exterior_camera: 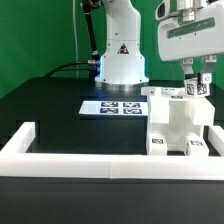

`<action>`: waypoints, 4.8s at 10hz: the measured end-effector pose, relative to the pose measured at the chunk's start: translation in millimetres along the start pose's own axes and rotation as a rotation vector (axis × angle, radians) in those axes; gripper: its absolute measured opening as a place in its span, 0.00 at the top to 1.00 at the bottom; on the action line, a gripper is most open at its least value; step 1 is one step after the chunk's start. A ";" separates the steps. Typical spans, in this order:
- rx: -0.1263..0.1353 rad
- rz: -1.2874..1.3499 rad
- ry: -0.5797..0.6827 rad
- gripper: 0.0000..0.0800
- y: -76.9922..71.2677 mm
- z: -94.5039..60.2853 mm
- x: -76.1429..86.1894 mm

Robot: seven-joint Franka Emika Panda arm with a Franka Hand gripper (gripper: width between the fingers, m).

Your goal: Assemble chair

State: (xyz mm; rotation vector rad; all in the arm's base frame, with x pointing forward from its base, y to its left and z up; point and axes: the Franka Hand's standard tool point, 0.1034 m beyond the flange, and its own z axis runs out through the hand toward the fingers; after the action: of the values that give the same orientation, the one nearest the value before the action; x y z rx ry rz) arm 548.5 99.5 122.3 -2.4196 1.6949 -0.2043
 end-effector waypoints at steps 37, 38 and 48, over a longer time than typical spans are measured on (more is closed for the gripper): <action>-0.138 -1.070 -0.190 0.64 -7.8 0.5 -1.3; -0.138 -1.070 -0.190 0.64 -7.7 0.5 -1.2; -0.175 -0.516 -0.141 0.64 -8.4 0.5 -2.4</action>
Offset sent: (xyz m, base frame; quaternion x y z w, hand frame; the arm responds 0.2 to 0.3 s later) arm 0.0081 -0.0001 0.0067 -0.0035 -0.0016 -0.0784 0.9969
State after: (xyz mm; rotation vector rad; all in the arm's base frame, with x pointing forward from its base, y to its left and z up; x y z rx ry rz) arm 555.5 104.6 123.7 -2.8812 1.0430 0.0524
